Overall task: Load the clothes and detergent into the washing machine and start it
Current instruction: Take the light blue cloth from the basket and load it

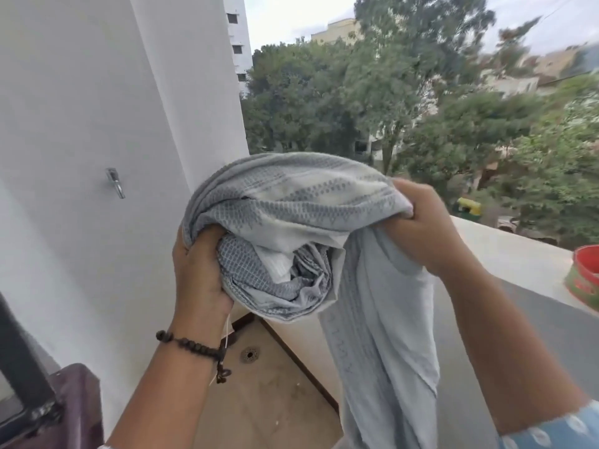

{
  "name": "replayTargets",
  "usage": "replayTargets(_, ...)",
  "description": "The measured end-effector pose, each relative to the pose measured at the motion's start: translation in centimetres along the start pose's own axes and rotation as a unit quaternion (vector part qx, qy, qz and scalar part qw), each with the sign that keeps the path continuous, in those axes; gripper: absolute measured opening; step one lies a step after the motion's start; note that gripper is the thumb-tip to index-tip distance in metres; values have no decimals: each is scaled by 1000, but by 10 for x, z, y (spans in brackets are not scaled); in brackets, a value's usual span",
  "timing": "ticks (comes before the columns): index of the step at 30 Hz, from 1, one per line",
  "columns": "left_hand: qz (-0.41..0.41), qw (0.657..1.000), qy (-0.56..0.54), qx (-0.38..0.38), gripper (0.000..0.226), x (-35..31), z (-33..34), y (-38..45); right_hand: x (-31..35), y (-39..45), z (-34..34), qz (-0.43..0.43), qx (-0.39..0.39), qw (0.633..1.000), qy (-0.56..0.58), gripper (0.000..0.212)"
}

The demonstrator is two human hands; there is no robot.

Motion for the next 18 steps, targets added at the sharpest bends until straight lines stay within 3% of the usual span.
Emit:
replayTargets(1,0,1000,-1,-3,31,1,-1,-1,-11,-9,11,22,13,1000,7,21)
replayTargets(4,10,1000,-3,-2,32,3,3,-5,-31,-32,37,95,47,992,70,28)
replayTargets(7,19,1000,3,-1,27,8,10,-13,-38,-49,45,167,130,953,215,40)
replayTargets(10,4,1000,-10,-5,24,16,17,-24,-56,-66,47,228,268,874,334,79)
replayTargets(13,-14,1000,-3,-10,24,24,22,-34,-82,-83,52,259,340,838,340,114)
replayTargets(15,-15,1000,13,-20,30,29,26,-42,-91,-94,59,279,341,831,340,111)
replayTargets(18,-45,997,27,-55,34,40,32,-56,-94,-100,68,292,236,840,392,76)
Point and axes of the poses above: each hand's wrist, its own y-axis towards the middle knuckle, its own z-axis out of the palm, x = y × z, the point moved 1 cm from there along y, towards the middle knuckle, and after that the axes turned 13 degrees about z, right-handed, at the moved point
